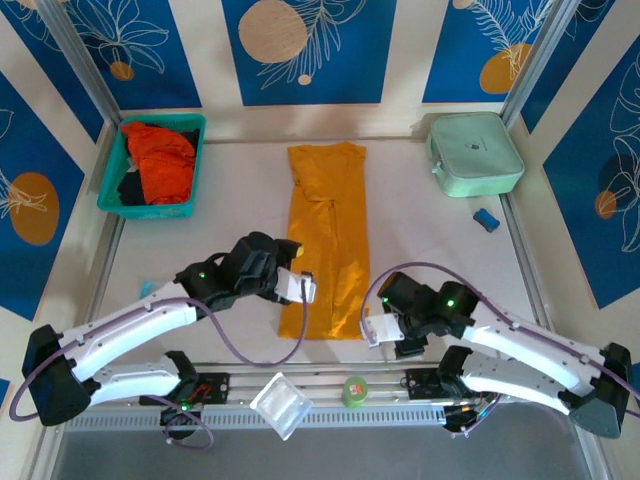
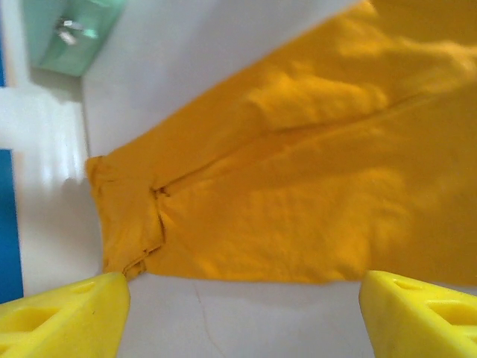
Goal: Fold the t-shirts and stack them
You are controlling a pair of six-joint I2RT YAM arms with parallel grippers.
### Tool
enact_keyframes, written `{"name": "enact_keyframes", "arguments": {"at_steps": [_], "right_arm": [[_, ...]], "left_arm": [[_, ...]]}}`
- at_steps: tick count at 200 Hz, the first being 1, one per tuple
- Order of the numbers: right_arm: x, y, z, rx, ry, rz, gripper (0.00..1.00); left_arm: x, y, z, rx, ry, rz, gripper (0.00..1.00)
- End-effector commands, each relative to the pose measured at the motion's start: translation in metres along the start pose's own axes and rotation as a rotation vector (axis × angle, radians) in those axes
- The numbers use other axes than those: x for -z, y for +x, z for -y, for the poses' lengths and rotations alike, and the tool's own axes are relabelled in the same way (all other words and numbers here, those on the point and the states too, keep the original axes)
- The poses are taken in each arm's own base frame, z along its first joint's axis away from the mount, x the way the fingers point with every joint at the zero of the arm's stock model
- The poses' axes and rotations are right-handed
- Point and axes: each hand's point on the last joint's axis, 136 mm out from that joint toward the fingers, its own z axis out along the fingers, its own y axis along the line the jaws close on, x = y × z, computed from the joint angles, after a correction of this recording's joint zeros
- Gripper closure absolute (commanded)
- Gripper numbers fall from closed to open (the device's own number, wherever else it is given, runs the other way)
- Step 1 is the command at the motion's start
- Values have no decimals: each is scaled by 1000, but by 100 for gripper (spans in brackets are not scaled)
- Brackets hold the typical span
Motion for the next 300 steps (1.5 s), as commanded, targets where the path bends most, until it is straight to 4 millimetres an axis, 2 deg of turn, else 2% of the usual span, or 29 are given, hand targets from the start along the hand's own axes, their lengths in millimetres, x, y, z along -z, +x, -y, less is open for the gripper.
{"name": "enact_keyframes", "arguments": {"at_steps": [1, 46, 80, 118, 192, 243, 300], "right_arm": [[-11, -24, 11, 102, 34, 71, 28], [-42, -37, 21, 117, -24, 26, 37], [-61, -39, 20, 126, -55, -5, 41], [-65, -41, 23, 134, -40, 5, 42], [-75, -36, 19, 156, -81, -38, 43], [-86, -39, 21, 166, -99, -49, 44], [-100, -27, 22, 149, -129, -116, 50]], "left_arm": [[6, 10, 47, -156, 143, -4, 19], [2, 18, 81, -189, 215, -1, 12], [-1, 18, 89, -195, 223, 13, 6], [0, 15, 96, -194, 249, 39, 5], [2, 15, 126, -291, 384, 49, 5], [-8, 11, 135, -331, 432, 55, 9], [-26, 6, 141, -321, 467, 57, 22]]}}
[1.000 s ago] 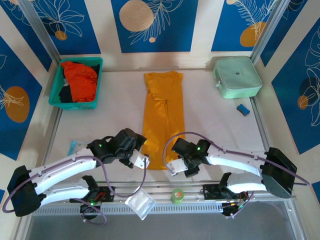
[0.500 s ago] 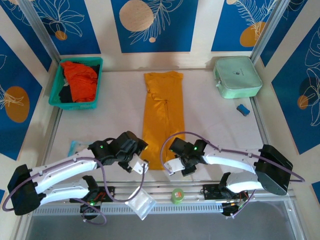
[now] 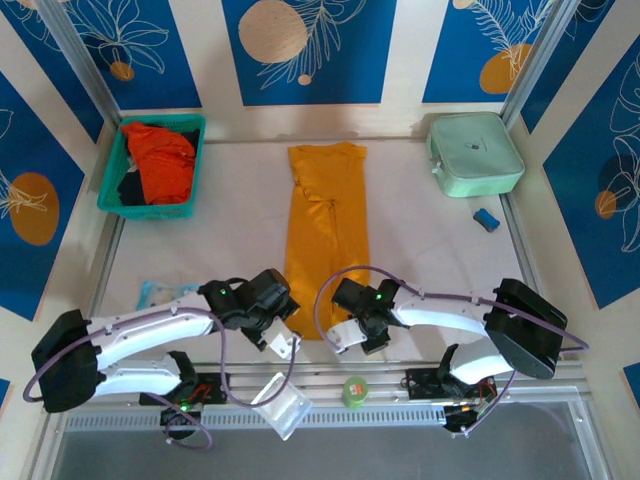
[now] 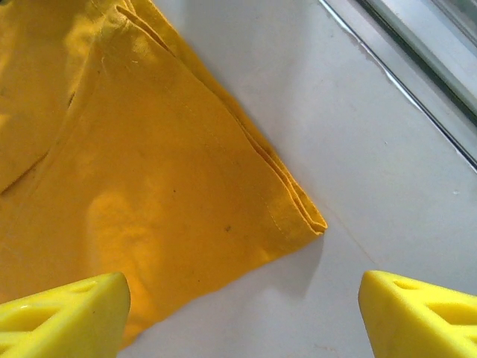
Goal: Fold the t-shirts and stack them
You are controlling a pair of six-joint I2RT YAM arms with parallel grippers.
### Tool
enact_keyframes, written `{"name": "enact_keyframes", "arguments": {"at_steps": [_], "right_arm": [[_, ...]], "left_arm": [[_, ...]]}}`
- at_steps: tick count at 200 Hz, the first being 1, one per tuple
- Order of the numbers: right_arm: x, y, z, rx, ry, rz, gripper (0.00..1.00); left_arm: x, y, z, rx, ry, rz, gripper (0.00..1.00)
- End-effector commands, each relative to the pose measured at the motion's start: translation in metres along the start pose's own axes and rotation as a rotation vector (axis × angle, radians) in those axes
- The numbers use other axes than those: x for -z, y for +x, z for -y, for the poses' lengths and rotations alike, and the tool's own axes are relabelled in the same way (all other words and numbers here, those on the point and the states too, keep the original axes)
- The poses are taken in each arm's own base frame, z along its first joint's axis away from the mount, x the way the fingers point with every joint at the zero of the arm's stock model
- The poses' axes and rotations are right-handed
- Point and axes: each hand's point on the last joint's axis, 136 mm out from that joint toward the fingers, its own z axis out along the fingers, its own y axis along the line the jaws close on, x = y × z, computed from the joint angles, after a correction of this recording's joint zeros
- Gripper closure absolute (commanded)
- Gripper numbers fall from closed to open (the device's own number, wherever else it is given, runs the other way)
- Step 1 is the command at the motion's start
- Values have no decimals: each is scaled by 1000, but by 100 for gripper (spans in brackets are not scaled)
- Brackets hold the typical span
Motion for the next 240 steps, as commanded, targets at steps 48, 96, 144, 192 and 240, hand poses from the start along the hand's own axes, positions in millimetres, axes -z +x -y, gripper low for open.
{"name": "enact_keyframes", "arguments": {"at_steps": [48, 96, 144, 192, 240], "right_arm": [[-8, 2, 9, -27, -6, -12, 56], [-7, 3, 8, -37, -5, -6, 59], [-8, 5, 7, -47, -12, -12, 60], [-8, 4, 8, -48, -10, -9, 60], [-10, 3, 8, -54, -20, -13, 61]], "left_arm": [[-18, -8, 19, -18, 115, 23, 27], [-28, -4, 27, -3, 161, 5, 53], [-31, -7, 30, 21, 214, 15, 48], [-32, -5, 42, 23, 265, 9, 39], [-48, -6, 32, 14, 234, 14, 43]]}}
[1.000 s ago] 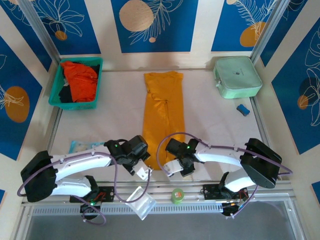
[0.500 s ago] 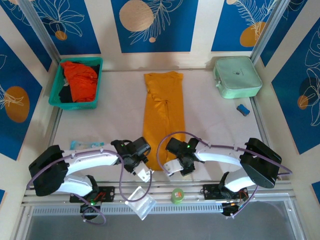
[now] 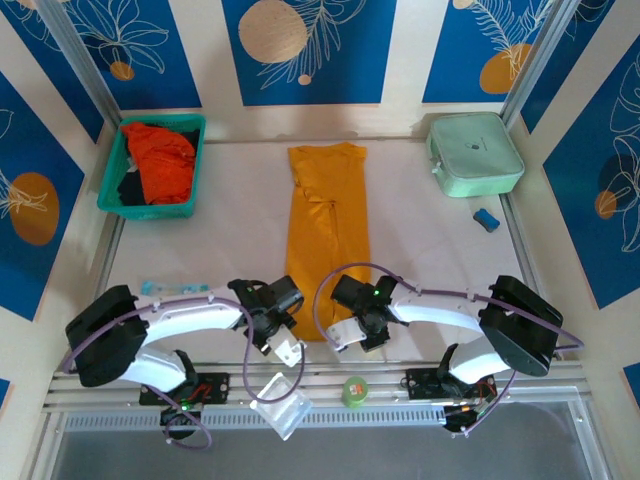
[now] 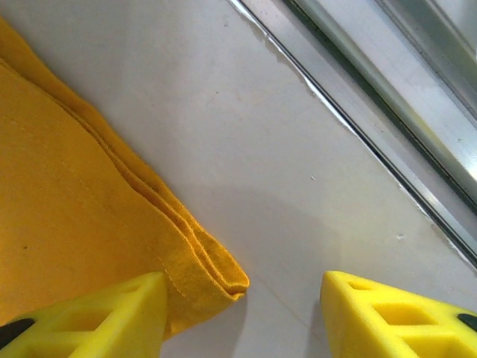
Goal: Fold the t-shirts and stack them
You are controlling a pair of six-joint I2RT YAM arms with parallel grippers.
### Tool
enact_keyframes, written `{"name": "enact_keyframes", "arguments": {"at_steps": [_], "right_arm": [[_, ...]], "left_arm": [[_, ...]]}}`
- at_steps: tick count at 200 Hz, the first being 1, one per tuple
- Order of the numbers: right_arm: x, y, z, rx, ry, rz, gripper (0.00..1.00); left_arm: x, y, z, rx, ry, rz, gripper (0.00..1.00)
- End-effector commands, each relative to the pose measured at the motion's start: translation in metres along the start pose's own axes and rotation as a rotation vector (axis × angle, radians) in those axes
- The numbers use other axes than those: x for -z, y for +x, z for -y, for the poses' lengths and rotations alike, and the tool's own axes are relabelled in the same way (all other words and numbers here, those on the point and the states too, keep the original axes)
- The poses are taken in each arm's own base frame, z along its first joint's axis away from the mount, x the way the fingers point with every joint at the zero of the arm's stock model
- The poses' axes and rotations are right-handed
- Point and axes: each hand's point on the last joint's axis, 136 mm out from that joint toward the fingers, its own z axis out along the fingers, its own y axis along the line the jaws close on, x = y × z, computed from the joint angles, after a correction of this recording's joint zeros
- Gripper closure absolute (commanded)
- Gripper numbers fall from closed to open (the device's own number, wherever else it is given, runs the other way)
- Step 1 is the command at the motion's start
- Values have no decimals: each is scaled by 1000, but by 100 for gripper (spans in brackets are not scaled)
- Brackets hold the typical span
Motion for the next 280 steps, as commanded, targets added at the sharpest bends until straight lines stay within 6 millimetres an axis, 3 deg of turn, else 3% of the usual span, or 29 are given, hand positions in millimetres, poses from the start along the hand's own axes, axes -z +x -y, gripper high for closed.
{"name": "enact_keyframes", "arguments": {"at_steps": [1, 74, 138, 172, 194, 201, 238, 280], "right_arm": [[-10, 2, 9, -24, 17, -16, 61], [-9, 2, 8, -28, 2, -19, 63], [-6, 3, 6, -28, 7, -14, 63], [-5, 3, 7, -31, 10, -10, 68], [-6, 2, 8, -34, 7, -14, 90], [-6, 3, 8, -35, 4, -20, 100], [-1, 3, 6, -44, 10, -11, 100], [28, -3, 6, -32, 93, 52, 100]], "left_arm": [[-6, -9, -6, -18, -2, 35, 43], [-34, -5, -39, 14, 30, 9, 48], [-57, -4, -62, 48, 100, -21, 68], [-53, -2, -56, 32, 86, -17, 80], [-49, 0, -51, 21, 70, -18, 99], [-47, -1, -52, 20, 57, -13, 100], [-28, -1, -53, 12, -14, 0, 100], [2, -1, -60, 67, -100, -10, 100]]}}
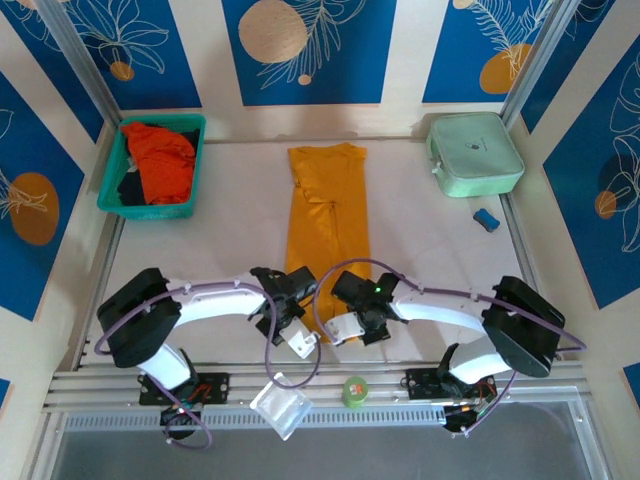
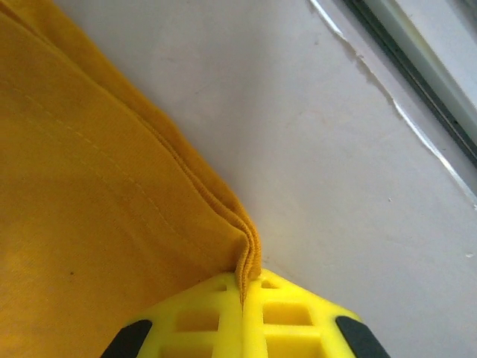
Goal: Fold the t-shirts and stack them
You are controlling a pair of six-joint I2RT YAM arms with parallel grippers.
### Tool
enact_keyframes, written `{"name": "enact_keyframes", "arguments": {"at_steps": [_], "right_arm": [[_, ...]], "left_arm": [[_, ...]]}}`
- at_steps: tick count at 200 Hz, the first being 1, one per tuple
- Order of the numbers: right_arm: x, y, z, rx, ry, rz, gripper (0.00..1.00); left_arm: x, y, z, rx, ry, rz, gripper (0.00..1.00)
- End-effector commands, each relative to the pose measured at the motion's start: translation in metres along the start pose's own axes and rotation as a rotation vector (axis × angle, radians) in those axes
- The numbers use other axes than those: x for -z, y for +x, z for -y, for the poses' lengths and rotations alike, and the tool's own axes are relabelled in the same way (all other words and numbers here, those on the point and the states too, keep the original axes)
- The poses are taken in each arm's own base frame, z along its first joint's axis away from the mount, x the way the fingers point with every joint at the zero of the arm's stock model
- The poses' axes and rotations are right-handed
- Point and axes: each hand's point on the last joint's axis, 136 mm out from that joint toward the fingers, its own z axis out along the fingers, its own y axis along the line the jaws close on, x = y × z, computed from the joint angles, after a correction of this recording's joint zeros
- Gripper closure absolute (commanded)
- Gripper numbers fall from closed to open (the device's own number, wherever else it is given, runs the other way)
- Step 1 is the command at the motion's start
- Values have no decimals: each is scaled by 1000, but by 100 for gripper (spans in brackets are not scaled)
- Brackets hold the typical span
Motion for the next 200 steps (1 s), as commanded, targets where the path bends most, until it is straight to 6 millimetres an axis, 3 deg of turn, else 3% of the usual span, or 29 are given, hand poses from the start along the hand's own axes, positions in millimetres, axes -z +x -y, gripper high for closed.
{"name": "enact_keyframes", "arguments": {"at_steps": [1, 40, 76, 99, 128, 154, 200], "right_arm": [[19, -1, -6, -1, 32, 35, 100], [52, -5, -19, 0, 74, 80, 100], [71, -2, -34, -36, 66, 85, 100], [81, -3, -30, -57, 102, 106, 100], [94, -4, 7, -113, 211, 147, 100], [108, 3, 51, -183, 284, 177, 100], [122, 24, 120, -257, 330, 199, 100]], "left_arm": [[12, -1, -33, 30, -167, 2, 100], [40, 6, -32, 88, -277, -48, 100], [73, 11, -16, 151, -342, -57, 100], [97, 14, -9, 189, -390, -54, 100], [120, 20, -25, 228, -505, -77, 100], [131, 30, -57, 265, -594, -120, 100], [145, 65, -115, 371, -667, -159, 100]]}}
